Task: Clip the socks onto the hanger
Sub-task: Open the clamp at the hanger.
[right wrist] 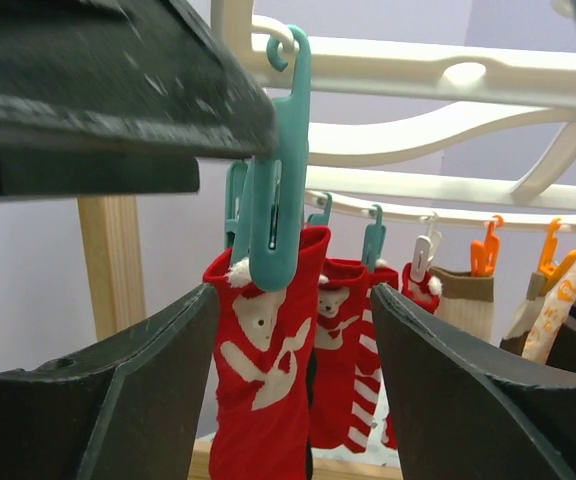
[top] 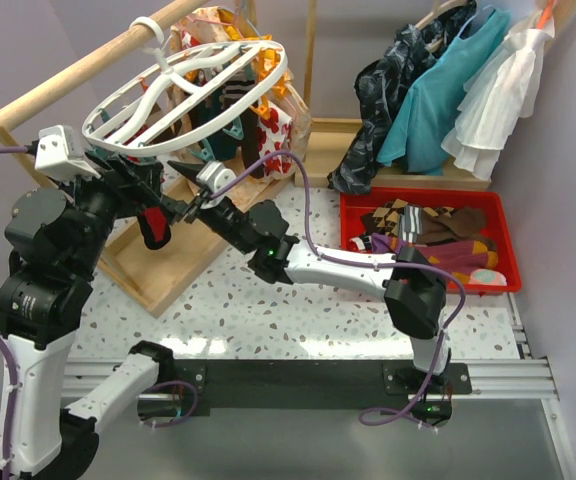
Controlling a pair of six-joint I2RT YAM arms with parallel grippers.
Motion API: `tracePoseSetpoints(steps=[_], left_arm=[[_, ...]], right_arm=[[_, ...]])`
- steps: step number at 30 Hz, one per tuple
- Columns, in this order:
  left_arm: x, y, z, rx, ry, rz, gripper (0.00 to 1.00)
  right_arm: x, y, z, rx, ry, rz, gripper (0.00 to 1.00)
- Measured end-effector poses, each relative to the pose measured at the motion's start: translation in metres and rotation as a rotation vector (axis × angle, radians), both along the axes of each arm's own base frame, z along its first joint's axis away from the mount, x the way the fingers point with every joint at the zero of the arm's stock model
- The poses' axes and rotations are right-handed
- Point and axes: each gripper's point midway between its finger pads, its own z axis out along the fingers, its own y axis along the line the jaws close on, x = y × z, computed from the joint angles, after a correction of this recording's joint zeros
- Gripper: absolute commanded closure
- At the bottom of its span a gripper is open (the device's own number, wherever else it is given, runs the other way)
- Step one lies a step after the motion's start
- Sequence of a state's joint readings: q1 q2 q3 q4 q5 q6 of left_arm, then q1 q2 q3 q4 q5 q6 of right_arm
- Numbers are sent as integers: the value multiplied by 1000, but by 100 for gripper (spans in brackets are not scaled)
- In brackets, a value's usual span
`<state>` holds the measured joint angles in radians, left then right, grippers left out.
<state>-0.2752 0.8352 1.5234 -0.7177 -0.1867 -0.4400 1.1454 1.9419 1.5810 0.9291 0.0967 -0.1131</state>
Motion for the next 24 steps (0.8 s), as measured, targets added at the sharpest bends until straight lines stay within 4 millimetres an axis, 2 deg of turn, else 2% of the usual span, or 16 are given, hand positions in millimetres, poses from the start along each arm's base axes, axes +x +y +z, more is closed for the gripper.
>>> tracePoseSetpoints(steps=[1, 7, 11, 20, 22, 24], left_arm=[[2, 0, -3, 8, 10, 0, 21], [17, -4, -17, 35, 69, -1, 22], [22, -5, -19, 48, 89, -1, 22], [15, -2, 2, 72, 61, -3, 22], [14, -1, 6, 80, 49, -3, 22], [13, -1, 8, 84, 46, -4, 22]], right_arm=[[0, 0, 1, -1, -5, -4, 40], [-1, -3, 16, 25, -37, -11, 50], [-2, -3, 18, 30, -43, -9, 60], [-2, -2, 16, 19, -44, -7, 78], [-2, -1, 14, 10, -42, -5, 90], [-2, 0, 12, 3, -41, -1, 92]])
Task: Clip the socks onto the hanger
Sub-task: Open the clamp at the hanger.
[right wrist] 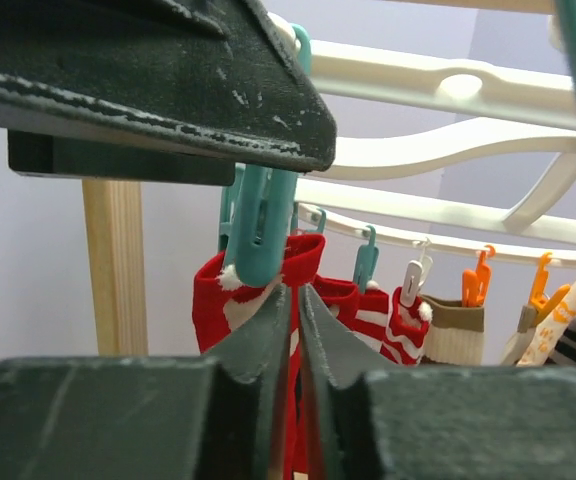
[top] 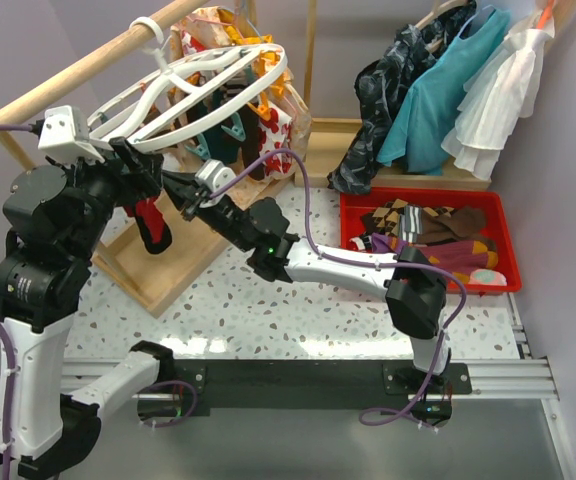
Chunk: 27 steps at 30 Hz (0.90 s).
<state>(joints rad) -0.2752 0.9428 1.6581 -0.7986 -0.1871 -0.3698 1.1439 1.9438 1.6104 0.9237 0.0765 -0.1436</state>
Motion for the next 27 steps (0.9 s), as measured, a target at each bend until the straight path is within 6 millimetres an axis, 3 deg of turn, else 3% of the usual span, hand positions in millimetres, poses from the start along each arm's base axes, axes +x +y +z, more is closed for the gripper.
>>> tracePoseSetpoints(steps=[6, 7, 9, 13, 27], left_arm=[[3, -2, -2, 16, 7, -13, 23], [4, -3, -3, 16, 8, -14, 23], [5, -4, -2, 15, 7, -19, 23], [5, -6, -1, 12, 1, -28, 23], [6, -6, -2, 12, 0, -29, 23]], right_arm=[[3, 1, -5, -21, 6, 12, 91], [3, 1, -6, -25, 7, 13, 81], [3, 2, -7, -29, 8, 18, 71], [2, 3, -7, -33, 4, 31, 58], [-3, 2, 0, -3, -1, 64, 57]])
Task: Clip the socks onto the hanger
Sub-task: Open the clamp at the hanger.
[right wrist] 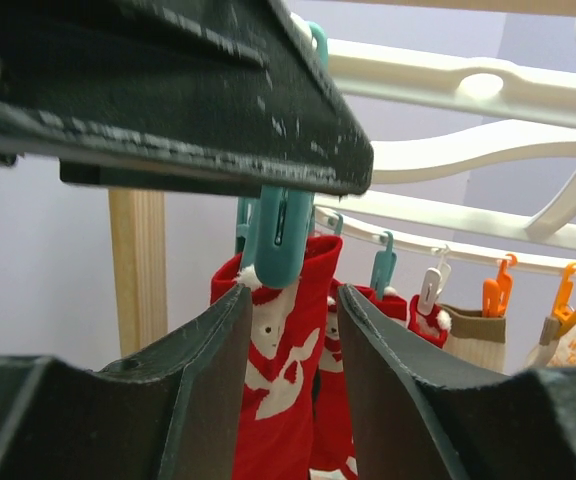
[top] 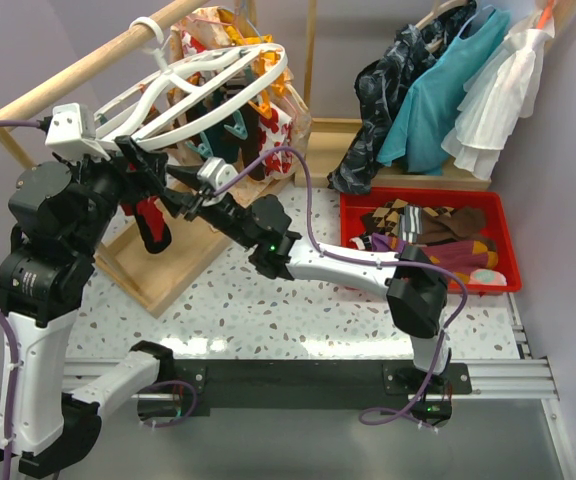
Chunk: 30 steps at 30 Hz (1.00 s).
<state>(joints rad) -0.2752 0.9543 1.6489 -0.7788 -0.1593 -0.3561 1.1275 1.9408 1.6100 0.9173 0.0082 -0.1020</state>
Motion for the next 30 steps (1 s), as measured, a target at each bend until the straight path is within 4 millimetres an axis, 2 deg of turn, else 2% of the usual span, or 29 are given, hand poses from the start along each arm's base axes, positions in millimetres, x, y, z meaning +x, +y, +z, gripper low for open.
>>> tracePoseSetpoints(steps=[14, 24, 30], left_arm=[[1, -1, -8, 3, 14, -3, 24], [0, -2, -8, -2, 13, -6, 23], [2, -2, -9, -7, 14, -6, 23]], right_arm=[[-4, -6, 18, 51, -6, 11, 62], [-4, -6, 20, 54, -11, 8, 85], [-4, -6, 20, 53, -11, 8, 90]])
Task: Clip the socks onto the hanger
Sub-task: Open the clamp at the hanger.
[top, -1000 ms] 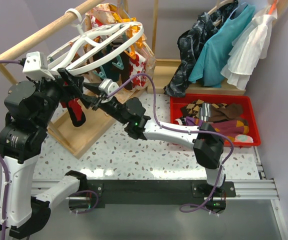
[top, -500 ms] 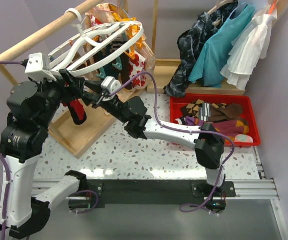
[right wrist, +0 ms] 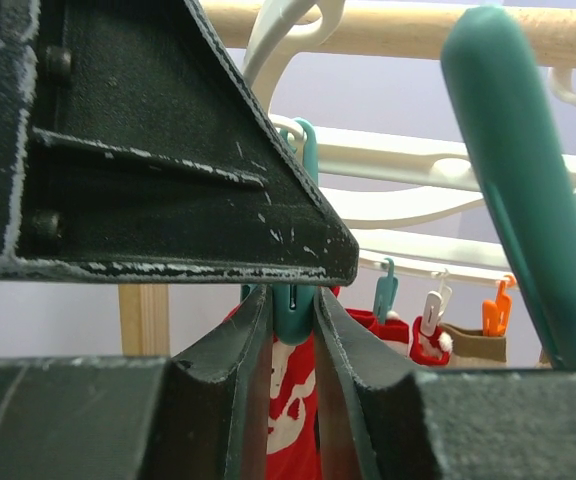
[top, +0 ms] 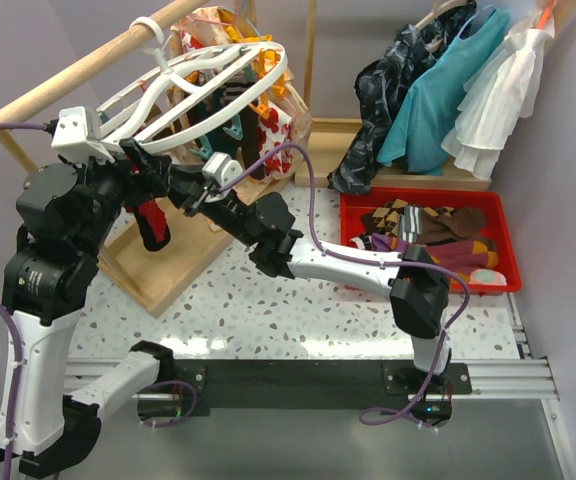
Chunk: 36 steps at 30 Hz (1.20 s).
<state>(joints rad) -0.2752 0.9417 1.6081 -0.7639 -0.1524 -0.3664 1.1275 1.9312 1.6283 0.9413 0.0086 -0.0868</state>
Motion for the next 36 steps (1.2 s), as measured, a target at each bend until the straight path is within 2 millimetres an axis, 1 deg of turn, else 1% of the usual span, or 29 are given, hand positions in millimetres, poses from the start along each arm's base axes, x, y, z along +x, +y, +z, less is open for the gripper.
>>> tracePoseSetpoints(steps=[5, 10, 15, 21, 22, 23, 27, 32, 33, 36], left_arm=[[3, -1, -4, -15, -16, 4, 28], [5, -1, -7, -35, -54, 11, 32], [5, -2, 1, -62, -92, 6, 36], [4, -5, 9, -99, -124, -4, 47], [4, -5, 10, -104, -128, -6, 50], [4, -5, 11, -108, -130, -6, 51], [5, -6, 10, -121, -129, -5, 55], [7, -6, 9, -130, -130, 0, 63], [7, -6, 9, -134, -131, 0, 67], [9, -5, 7, -134, -132, 6, 70]], right_arm=[[0, 0, -1, -4, 2, 0, 92], [1, 0, -1, -6, 6, 1, 93], [2, -1, -1, -1, 14, 6, 93], [3, -3, 2, 6, 19, 8, 93], [4, -4, 2, 7, 19, 8, 93], [4, -4, 3, 9, 18, 7, 93], [6, -6, 5, 12, 19, 5, 93], [7, -7, 6, 18, 26, 8, 91], [7, -8, 5, 17, 27, 7, 91], [8, -7, 3, 10, 30, 5, 89]])
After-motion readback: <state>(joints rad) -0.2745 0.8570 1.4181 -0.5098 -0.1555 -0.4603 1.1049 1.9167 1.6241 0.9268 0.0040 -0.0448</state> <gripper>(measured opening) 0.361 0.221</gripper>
